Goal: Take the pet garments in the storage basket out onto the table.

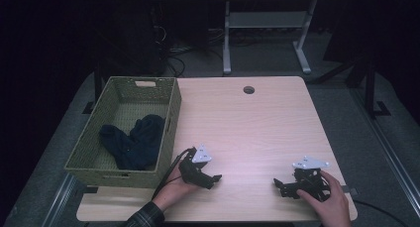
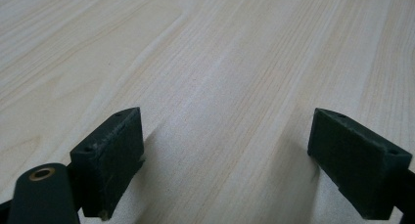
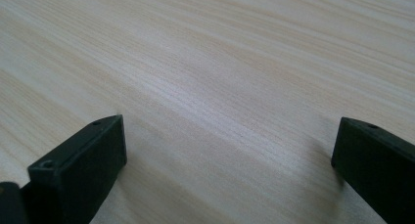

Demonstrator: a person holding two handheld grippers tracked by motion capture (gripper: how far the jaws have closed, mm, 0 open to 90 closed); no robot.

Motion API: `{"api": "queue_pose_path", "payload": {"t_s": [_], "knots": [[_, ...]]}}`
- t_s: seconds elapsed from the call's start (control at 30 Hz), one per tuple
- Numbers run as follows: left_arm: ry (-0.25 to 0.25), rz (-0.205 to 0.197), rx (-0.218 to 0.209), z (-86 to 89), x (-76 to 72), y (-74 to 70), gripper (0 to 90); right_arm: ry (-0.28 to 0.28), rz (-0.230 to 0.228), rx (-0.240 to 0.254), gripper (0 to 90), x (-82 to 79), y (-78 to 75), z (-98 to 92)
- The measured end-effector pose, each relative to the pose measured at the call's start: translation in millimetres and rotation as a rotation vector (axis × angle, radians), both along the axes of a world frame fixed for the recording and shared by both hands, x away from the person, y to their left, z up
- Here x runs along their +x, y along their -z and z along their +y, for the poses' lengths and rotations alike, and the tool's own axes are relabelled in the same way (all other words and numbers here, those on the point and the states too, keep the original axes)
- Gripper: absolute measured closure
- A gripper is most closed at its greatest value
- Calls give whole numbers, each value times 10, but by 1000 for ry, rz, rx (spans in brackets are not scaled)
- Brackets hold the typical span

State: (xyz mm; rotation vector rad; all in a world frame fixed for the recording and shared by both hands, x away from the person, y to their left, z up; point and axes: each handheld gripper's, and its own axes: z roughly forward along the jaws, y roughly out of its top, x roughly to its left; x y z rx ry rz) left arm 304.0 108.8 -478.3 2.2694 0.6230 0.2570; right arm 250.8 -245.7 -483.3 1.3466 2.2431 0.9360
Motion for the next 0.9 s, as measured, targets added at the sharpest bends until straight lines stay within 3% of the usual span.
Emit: {"api": "queue_pose_path", "payload": {"t_s": [0.33, 0.6, 0.9], "knots": [[2, 0, 0, 1, 3, 0, 128, 0, 0, 0, 0, 0, 0, 0], [-20, 15, 24, -3, 36, -32, 138, 0, 0, 0, 0, 0, -1, 0], [-22, 21, 13, 26, 42, -96, 139, 0, 1, 0, 0, 0, 0, 0]]}}
